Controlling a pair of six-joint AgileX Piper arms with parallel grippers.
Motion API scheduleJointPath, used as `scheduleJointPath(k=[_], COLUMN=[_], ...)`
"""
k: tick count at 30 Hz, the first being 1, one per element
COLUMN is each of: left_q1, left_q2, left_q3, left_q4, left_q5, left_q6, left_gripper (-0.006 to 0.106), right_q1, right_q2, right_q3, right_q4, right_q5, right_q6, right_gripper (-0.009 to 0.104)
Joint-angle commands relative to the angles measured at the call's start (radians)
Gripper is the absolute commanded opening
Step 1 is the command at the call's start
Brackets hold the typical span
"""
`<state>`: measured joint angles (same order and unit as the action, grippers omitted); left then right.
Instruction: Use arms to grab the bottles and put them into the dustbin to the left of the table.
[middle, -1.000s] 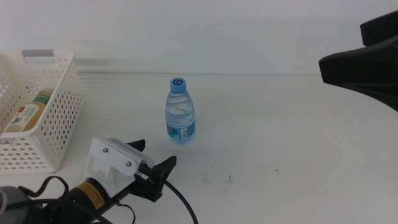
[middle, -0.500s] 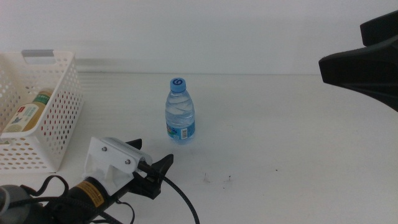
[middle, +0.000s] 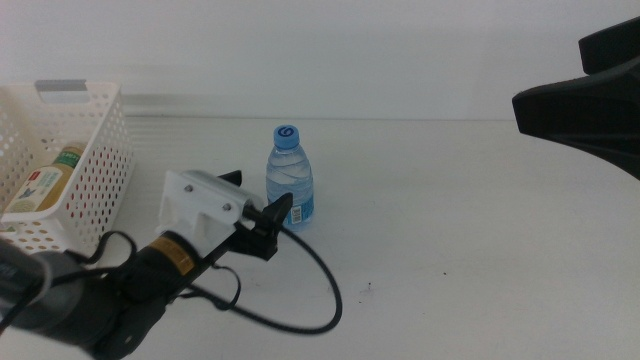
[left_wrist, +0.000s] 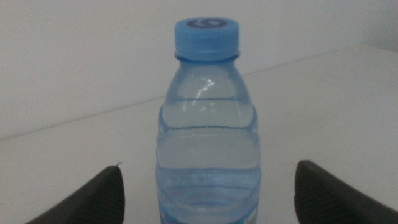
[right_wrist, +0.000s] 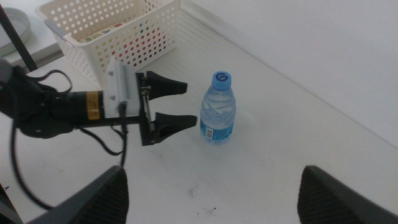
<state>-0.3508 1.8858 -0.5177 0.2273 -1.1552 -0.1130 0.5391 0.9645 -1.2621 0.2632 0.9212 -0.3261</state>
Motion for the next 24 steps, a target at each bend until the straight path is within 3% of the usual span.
scheduleJointPath(k=[1, 24], left_q1=[0.003, 0.003], left_q2=[0.035, 0.343], left_q3=[-0.043, -0.366], left_q4=[0.002, 0.027], left_q5=[0.008, 0.001], left_q6=[-0.026, -0.123], left_gripper=[0.094, 0.094], right_q1=[0.000, 0.000], right_q2=[-0.001, -0.001], right_q3=[-0.009, -0.009], right_q4=[0.001, 0.001], right_q5=[-0.007, -0.007], right_q6=[-0.004, -0.004], right_gripper=[0.081, 0.081])
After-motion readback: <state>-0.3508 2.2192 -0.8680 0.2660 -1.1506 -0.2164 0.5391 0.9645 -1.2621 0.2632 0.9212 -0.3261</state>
